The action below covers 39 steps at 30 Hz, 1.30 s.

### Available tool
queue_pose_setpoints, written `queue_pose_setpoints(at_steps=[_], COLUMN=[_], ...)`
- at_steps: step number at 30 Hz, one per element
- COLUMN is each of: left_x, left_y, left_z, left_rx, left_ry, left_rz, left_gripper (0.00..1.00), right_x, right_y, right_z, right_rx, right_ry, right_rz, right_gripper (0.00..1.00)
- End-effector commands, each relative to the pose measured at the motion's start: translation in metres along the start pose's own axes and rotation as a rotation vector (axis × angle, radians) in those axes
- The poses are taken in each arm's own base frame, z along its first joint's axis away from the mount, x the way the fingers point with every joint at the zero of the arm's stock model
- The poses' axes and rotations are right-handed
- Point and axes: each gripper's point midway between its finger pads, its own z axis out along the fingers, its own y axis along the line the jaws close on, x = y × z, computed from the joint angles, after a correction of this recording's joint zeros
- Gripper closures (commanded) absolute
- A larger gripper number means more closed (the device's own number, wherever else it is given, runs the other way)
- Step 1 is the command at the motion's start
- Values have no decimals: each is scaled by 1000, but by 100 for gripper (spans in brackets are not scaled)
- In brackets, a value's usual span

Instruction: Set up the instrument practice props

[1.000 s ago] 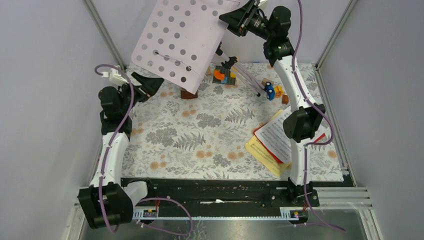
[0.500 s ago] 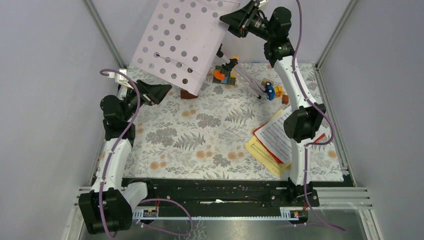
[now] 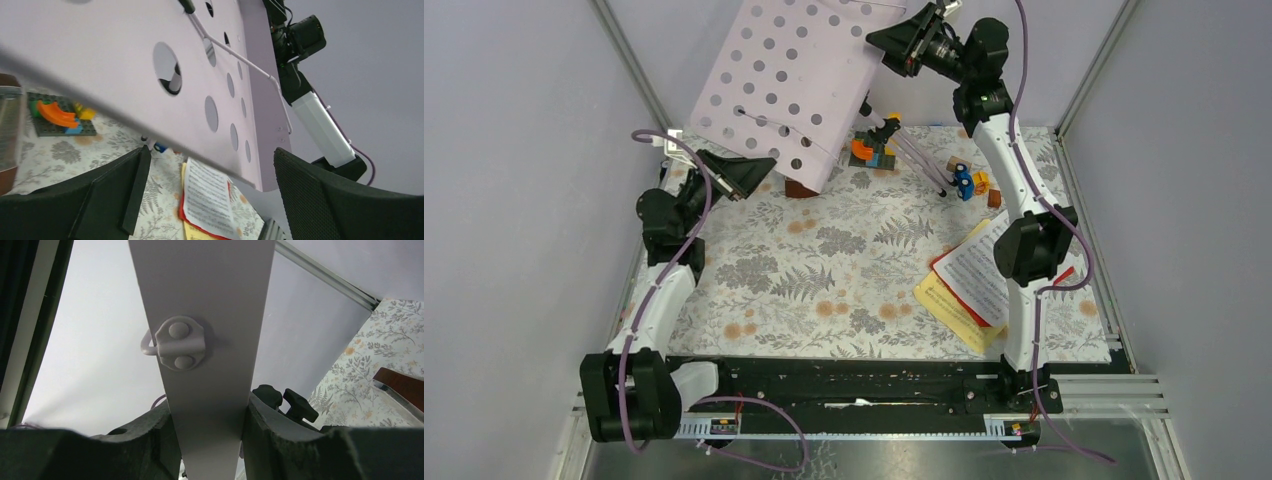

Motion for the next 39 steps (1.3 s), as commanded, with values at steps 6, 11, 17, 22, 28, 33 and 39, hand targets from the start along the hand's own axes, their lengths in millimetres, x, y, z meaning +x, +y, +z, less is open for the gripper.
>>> queue_pose_setpoints(at_steps=[6,11,17,22,28,33,39], left_x=[-32,-38,-57,-72,-95,-104,-121], left_y=[-47,-70,-108,-140,-171,-187,-200], left_z=[20,26,27,24,24,18,18], left_rx=[216,288,337,331,250,216,186], left_ry=[-100,-76,-78,-67,-41,-56,-96], left_rz=[-3,21,119,189,240,264,297], left_gripper=[31,55,87,100,100,100,100], right_x=[-2,4,11,17,24,30,42], right_y=[176,189,209,221,221,203,173], right_z=[-45,-52,-64,-72,-82,-84,-87], right_rx=[-337,-342,-347,-352,-341,-317,-292], right_ry=[-88,-79,-77,-78,-81,-80,-65], right_rz=[-266,-298,-326,-330,-313,-290,-263], right_gripper=[100,100,100,100,100,100,94])
